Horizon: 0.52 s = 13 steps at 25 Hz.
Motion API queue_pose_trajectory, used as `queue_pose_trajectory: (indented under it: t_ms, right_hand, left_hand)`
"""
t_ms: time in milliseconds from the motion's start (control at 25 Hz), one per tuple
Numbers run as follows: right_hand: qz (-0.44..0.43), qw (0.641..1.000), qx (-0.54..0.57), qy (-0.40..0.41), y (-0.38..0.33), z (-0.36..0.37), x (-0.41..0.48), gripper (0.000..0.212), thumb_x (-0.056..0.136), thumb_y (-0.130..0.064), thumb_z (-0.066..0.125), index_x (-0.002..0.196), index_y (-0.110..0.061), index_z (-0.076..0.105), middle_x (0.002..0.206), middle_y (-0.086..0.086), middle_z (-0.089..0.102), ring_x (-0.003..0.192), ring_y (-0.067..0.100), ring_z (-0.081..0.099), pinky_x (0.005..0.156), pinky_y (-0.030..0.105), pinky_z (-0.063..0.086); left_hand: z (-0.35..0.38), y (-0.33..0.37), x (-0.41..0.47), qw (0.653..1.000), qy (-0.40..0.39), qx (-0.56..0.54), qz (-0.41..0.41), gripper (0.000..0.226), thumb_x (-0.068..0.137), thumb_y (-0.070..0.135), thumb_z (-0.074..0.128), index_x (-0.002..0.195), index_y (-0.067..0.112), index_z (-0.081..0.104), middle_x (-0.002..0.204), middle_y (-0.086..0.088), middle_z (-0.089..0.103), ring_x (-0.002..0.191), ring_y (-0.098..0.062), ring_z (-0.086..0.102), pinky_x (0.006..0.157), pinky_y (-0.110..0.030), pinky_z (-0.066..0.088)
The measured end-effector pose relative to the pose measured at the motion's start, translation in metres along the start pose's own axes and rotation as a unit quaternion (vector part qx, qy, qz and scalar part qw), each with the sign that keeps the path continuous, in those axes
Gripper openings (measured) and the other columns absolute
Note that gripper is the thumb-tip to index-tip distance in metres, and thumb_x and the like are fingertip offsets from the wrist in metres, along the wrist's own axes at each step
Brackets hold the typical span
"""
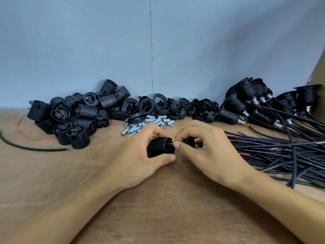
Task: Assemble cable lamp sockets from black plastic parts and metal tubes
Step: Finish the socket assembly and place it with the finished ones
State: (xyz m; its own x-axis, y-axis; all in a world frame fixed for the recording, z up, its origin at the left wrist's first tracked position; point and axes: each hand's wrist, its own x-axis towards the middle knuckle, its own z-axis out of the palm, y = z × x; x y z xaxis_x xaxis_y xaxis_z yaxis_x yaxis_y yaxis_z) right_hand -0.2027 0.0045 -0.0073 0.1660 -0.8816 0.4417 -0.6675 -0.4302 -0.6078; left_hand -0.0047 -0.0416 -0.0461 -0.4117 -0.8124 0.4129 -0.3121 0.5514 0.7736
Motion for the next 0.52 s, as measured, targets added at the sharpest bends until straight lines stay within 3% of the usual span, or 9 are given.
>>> queue_pose_trajectory:
  t_ms: [520]
  right_hand:
    - [0.008,0.998,0.056,0.014,0.0008,0.0004,-0.0013,0.006,0.09,-0.02,0.074,0.084,-0.021,0.075,0.092,-0.013,0.065,0.091,0.007,0.06,0.074,0.012,0.04]
  left_hand:
    - [-0.0014,0.0026,-0.001,1.0,0.002,-0.021,0.009,0.042,0.072,0.052,0.077,0.103,0.042,0.05,0.101,0.009,0.069,0.093,-0.019,0.07,0.085,-0.053,0.057]
